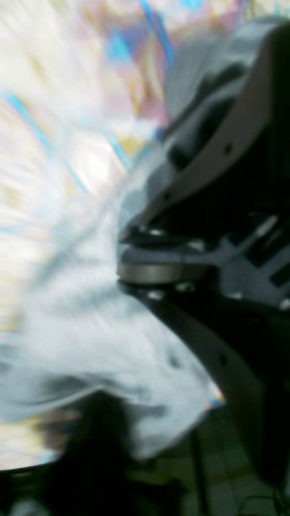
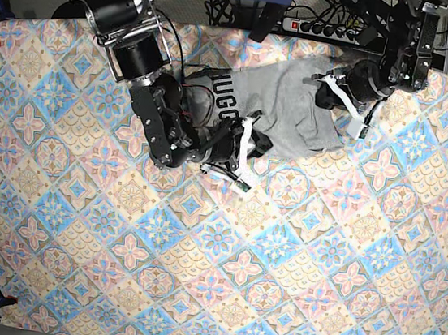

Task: Fold the T-shirt properly
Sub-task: 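Grasp the folded bundle with both grippers and flatten it, then rotate the folded shirt with both grippers so the lettering faces up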

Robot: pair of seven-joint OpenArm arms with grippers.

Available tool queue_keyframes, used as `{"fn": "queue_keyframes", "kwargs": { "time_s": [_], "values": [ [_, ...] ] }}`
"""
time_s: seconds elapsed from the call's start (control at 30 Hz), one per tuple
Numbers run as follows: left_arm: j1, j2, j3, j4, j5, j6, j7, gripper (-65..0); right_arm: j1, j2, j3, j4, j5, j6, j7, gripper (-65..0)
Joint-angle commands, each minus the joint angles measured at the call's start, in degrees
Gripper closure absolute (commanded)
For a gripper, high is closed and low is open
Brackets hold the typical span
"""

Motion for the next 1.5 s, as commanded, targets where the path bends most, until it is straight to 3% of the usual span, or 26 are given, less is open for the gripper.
{"fn": "queue_keyframes", "kwargs": {
  "time_s": [0.0,0.33,0.43,0.57,0.77,0.93,1.1,1.33,1.47],
  "values": [
    [-0.15,-0.93,-0.44,0.03,0.63,0.05,-1.63,0.0,1.81,0.80,-0.08,1.14,0.75,0.65,1.26,-7.5],
    [-0.06,-1.46,-3.95,-0.06,8.37,0.14,-6.11,0.0,1.81,2.21,0.36,1.23,-10.59,0.65,1.00,-7.4],
    [-0.06,-1.46,-5.36,1.35,8.19,0.14,-6.46,0.0,1.46,2.21,4.67,3.51,-12.09,0.65,0.91,-7.4],
    [6.44,-1.37,-8.00,12.51,8.19,0.05,-6.46,0.0,-2.15,2.21,12.58,11.69,-12.18,0.65,0.91,-7.4],
    [10.13,-1.37,-0.96,19.37,8.28,0.05,-6.20,0.0,-2.23,1.86,14.08,11.78,-12.35,0.65,1.26,-7.4],
    [8.02,-1.37,6.95,15.41,8.72,0.22,-6.11,0.0,1.37,0.45,13.90,4.04,-12.35,0.65,1.26,-7.4],
    [4.60,-1.37,9.94,8.29,8.72,0.31,-6.11,0.0,1.37,-0.16,11.35,1.93,-12.44,0.65,0.82,-7.4],
    [-0.24,-1.81,9.94,0.12,8.90,0.31,-6.29,0.0,-0.65,6.43,6.51,2.20,-12.26,0.65,0.74,-7.4],
    [-2.17,-2.69,10.11,-0.50,14.00,0.31,-6.46,0.0,-5.13,10.03,6.60,7.56,-12.09,0.65,0.74,-7.4]
  ]
}}
